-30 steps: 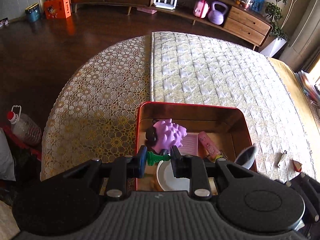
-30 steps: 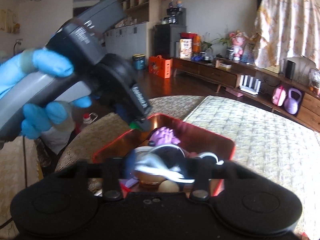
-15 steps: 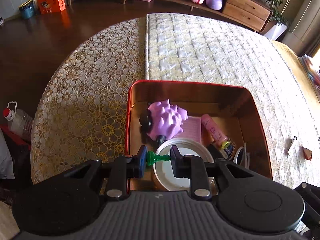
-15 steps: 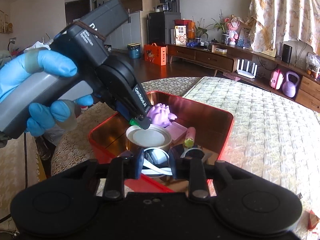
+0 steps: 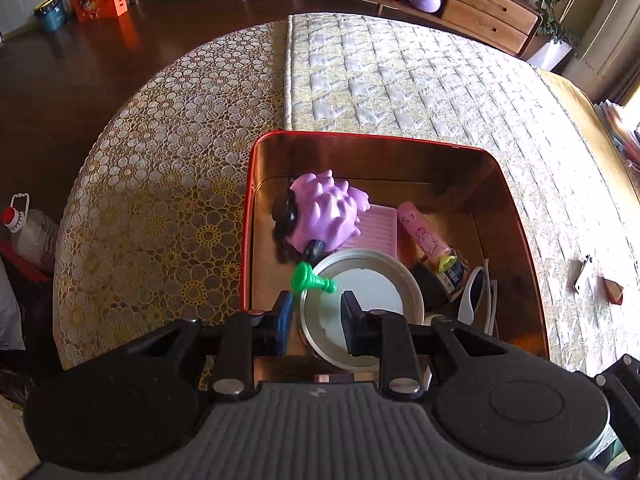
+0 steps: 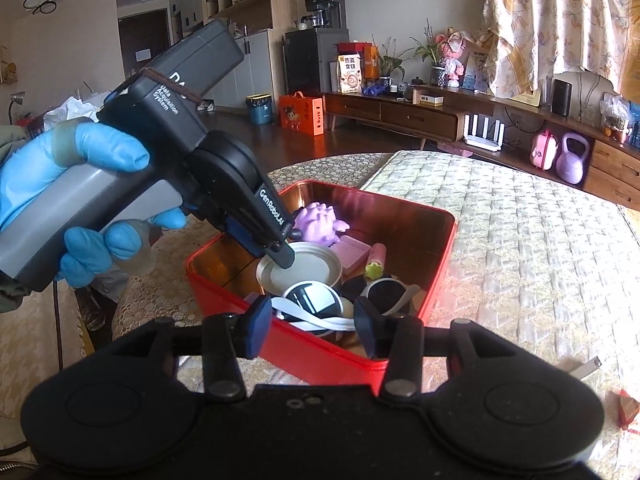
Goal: Organize rigid objects
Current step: 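Open both tools over the tin and withdraw them, then grasp the silver nail clipper with the left tool while the right tool grasps the red-wrapped candy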
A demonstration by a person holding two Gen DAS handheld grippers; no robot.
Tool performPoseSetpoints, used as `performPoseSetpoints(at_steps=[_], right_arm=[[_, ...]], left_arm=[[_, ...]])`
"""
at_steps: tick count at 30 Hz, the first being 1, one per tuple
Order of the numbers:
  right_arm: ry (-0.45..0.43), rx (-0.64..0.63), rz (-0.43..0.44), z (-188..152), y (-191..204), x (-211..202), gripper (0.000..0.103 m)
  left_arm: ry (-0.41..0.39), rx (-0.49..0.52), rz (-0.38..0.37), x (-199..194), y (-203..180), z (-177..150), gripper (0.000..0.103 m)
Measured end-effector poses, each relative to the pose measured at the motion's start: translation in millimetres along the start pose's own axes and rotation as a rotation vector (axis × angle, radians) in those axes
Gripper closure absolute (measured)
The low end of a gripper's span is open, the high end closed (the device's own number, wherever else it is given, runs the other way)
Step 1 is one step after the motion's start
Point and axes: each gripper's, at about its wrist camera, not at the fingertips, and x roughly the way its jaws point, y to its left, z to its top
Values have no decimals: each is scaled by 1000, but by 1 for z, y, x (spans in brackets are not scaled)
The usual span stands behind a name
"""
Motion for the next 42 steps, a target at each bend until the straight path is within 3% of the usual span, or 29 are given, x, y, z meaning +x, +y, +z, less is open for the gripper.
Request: performPoseSetpoints(at_steps=[6, 14, 16, 17, 18, 19, 28, 35, 42], right_arm=[[9, 21, -14, 0, -3, -5, 56], [-22, 72, -41, -3, -12, -23, 45], [-41, 93, -61, -6, -17, -30, 36], [-47, 106, -71, -7, -20, -34, 35], [-52, 121, -88, -8, -24, -38, 33], [-57, 133, -105, -9, -28, -42, 27], [-85, 288, -315, -31, -77, -80, 4], [-29, 346, -483, -45, -104, -91, 1], [-10, 365, -525, -55, -120, -94, 1]], left_arm=[[-34, 19, -20, -11, -5, -8, 77], [-115, 62, -47, -33, -22, -20, 73], [-133, 72, -55, -37, -28, -23, 62], [-148, 72, -59, -39, -30, -25, 42], [-175, 69, -55, -42, -33, -27, 29], [-201, 67, -42, -45, -35, -29, 27], [-221, 137, -67, -43, -79, -34, 27], [-255, 226, -113, -40, -127, -41, 26], [-262, 303, -128, -29, -171, -44, 26]])
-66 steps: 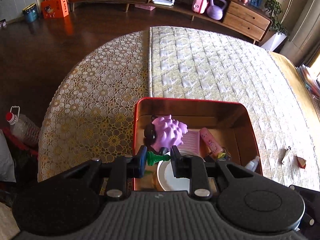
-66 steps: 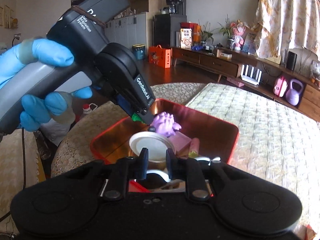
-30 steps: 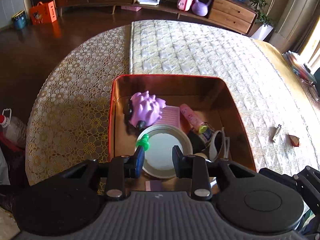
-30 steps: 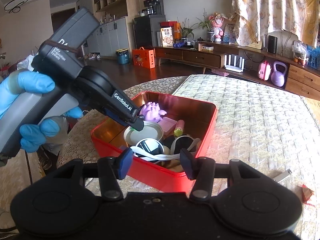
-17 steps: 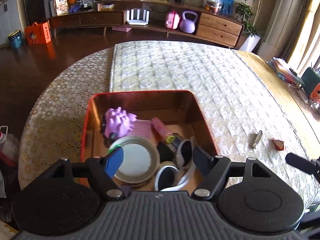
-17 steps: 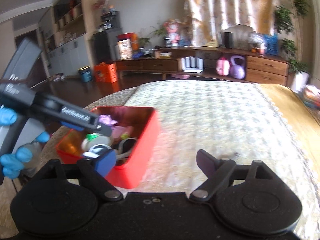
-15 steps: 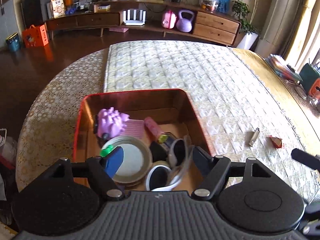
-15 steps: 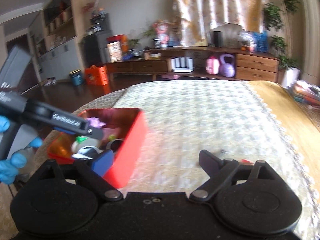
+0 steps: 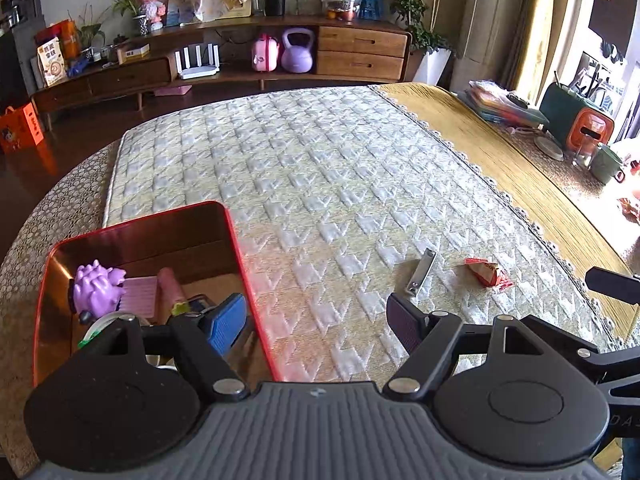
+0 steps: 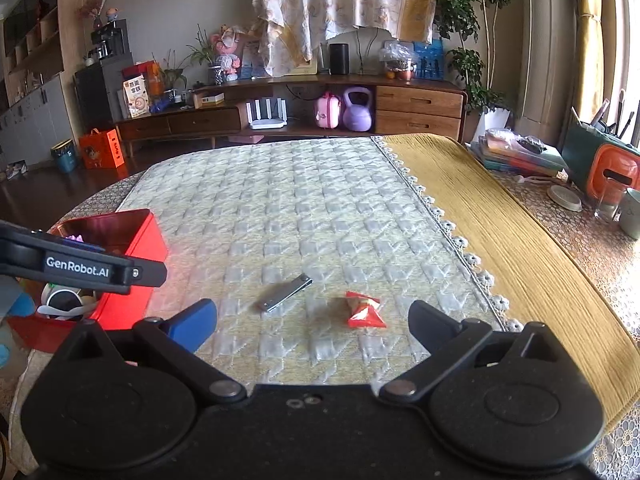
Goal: Organize rigid objects
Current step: 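Grasp the silver nail clipper with the left tool while the right tool grasps the red-wrapped candy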
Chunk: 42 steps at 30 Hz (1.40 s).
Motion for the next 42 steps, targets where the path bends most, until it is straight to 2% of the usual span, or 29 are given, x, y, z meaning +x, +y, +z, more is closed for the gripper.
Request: performPoseSetpoints(at_steps=[14, 20, 26, 32, 35, 38, 40, 42], right_arm=[[16, -5, 10, 2, -34, 27, 1], [39, -21, 11, 0, -44, 48, 9], [39, -8, 29, 2, -53, 57, 10], [55, 20, 65, 5, -59, 69, 16], [62, 40, 82, 7, -62, 75, 26], [65, 56, 115, 7, -66, 79, 29], [80, 82, 134, 7, -71, 85, 32], [99, 114, 148, 7, -76, 91, 39]], left_arm=[[43, 113, -27, 61, -51, 9, 26], [60, 140, -15, 85, -65, 12, 26], [73, 154, -12, 102, -69, 10, 26], [69, 138, -1, 110, -68, 7, 26], [55, 148, -3, 111, -68, 8, 26], [45, 145, -14, 112, -68, 7, 29], [38, 138, -26, 112, -68, 7, 35], [29, 155, -37, 112, -71, 8, 48]])
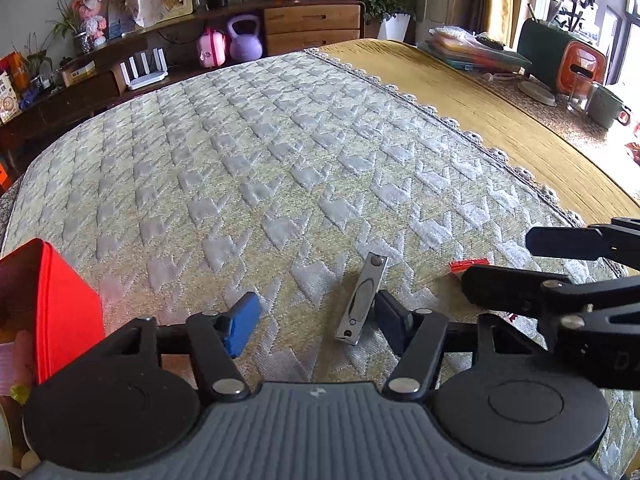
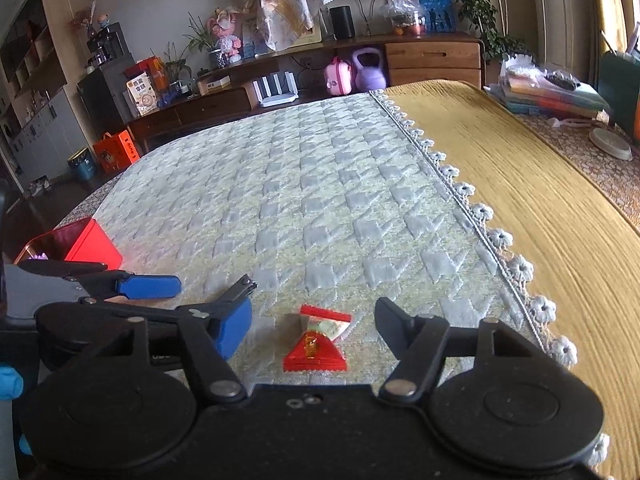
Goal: Organize rigid objects
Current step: 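Grasp the silver nail clipper with the left tool while the right tool grasps the red-wrapped candy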
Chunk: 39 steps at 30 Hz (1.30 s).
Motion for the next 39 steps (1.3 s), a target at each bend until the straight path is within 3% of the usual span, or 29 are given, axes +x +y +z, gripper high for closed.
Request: performPoseSetpoints(at_steps=[3, 7, 8, 11, 23, 39], right_arm=[[24, 42, 30, -1, -6, 5, 48], [41, 42, 51, -4, -4, 7, 63], [47, 32, 50, -5, -2, 7, 64], [60, 11, 35, -7, 4, 7, 83], [12, -94, 6, 1, 34, -18, 83], [-74, -168, 17, 6, 58, -57, 84]], left_arm=[[-8, 30, -18, -2, -7, 0, 65], [-17, 54, -23, -2, -13, 0, 74], [-18, 56, -35, -2, -13, 0, 80], [-10, 59, -53, -2, -15, 1, 88], [31, -24, -80, -15, -5, 0, 92], [-12, -104, -113, -69, 19, -7, 96]])
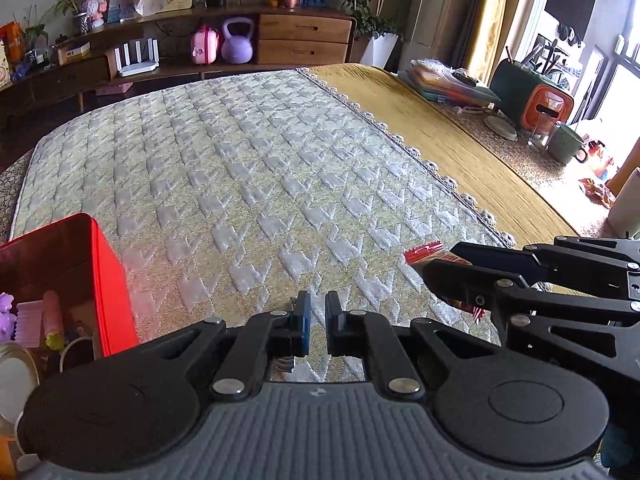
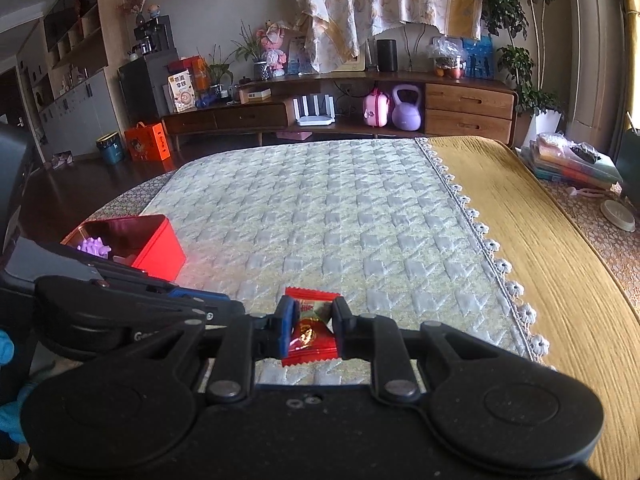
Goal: Organize rigid objects
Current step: 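Grasp the silver nail clipper with the left tool while the right tool grasps the red-wrapped candy, then carry the nail clipper and candy over the red tin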
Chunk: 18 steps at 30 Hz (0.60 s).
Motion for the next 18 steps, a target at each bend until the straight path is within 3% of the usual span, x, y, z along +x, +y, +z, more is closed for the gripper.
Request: performPoseSetpoints(at_steps=[10, 18], right_arm=[[54, 66, 16, -30, -26, -3, 84], [68, 76, 29, -36, -27, 3, 84]], left_arm=[[11, 55, 35, -2, -2, -18, 95], [67, 48, 52, 28, 0, -19, 94]])
